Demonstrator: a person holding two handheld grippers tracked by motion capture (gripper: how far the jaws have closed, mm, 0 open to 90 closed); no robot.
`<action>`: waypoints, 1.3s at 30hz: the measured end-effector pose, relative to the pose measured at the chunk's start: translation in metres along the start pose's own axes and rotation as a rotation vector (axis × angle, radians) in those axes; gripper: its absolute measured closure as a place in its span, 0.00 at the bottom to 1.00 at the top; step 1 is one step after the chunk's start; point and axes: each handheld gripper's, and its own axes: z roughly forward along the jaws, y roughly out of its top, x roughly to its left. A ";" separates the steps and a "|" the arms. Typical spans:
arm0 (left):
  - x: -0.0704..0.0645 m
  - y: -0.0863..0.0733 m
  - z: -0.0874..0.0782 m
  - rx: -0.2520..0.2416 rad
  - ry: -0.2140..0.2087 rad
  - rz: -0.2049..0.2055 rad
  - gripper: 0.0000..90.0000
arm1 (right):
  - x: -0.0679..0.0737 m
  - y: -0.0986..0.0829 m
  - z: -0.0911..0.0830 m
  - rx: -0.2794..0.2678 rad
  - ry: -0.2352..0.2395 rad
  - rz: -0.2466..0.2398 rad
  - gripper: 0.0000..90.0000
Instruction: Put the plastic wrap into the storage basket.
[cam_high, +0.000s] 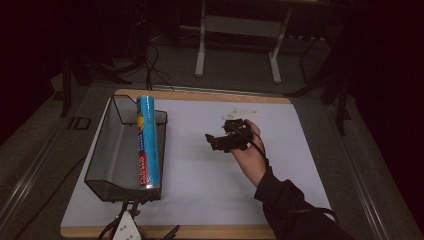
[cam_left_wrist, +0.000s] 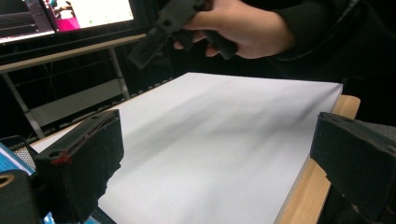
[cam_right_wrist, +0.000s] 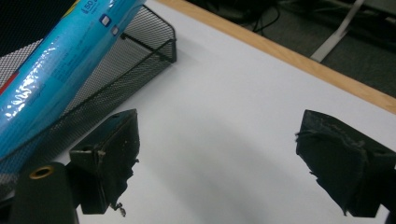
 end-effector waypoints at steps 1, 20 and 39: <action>0.000 0.000 0.000 0.001 0.000 0.000 0.04 | 0.000 0.000 0.000 0.000 0.000 0.000 0.15; -0.001 -0.001 0.002 0.012 -0.001 0.007 0.04 | -0.041 -0.065 -0.061 -0.038 0.011 0.089 0.15; -0.002 -0.001 0.004 0.021 -0.002 0.008 0.04 | -0.036 -0.138 -0.109 -0.038 0.046 0.191 0.15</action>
